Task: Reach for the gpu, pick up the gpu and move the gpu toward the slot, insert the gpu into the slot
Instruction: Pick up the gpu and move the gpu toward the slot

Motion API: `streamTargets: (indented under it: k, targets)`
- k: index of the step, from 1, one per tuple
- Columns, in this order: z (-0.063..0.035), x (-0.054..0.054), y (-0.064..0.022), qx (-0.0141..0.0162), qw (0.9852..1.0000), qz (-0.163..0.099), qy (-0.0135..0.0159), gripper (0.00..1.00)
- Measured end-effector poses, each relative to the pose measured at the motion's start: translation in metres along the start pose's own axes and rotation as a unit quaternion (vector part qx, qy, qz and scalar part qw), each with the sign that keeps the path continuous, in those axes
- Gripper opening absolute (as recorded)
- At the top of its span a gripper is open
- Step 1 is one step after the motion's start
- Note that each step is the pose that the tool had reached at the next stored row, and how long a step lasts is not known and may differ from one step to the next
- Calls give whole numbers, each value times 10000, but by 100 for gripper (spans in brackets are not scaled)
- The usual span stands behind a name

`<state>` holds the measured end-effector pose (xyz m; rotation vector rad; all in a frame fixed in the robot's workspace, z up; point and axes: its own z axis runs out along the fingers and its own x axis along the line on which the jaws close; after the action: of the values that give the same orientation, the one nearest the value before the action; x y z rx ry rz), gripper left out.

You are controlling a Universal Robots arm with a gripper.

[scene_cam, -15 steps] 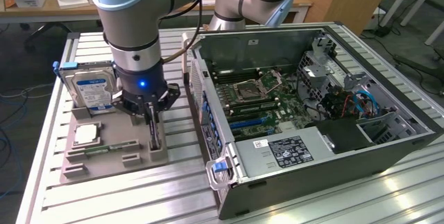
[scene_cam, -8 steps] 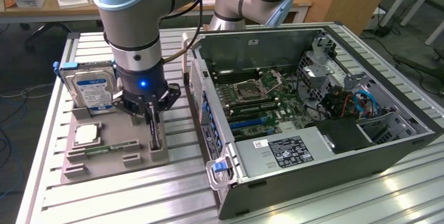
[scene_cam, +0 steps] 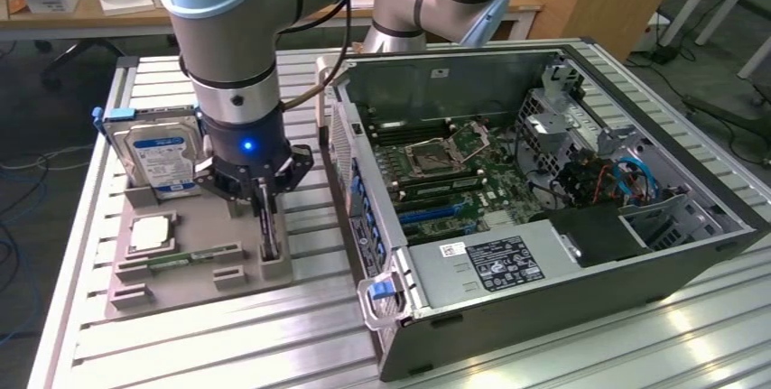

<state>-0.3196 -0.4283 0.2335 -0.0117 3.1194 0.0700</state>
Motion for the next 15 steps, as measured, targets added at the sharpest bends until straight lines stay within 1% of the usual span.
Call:
streamTargets:
  k: [15]
  targets:
    - [-11, 2, 0, -2, 10000, 0, -1, 25]
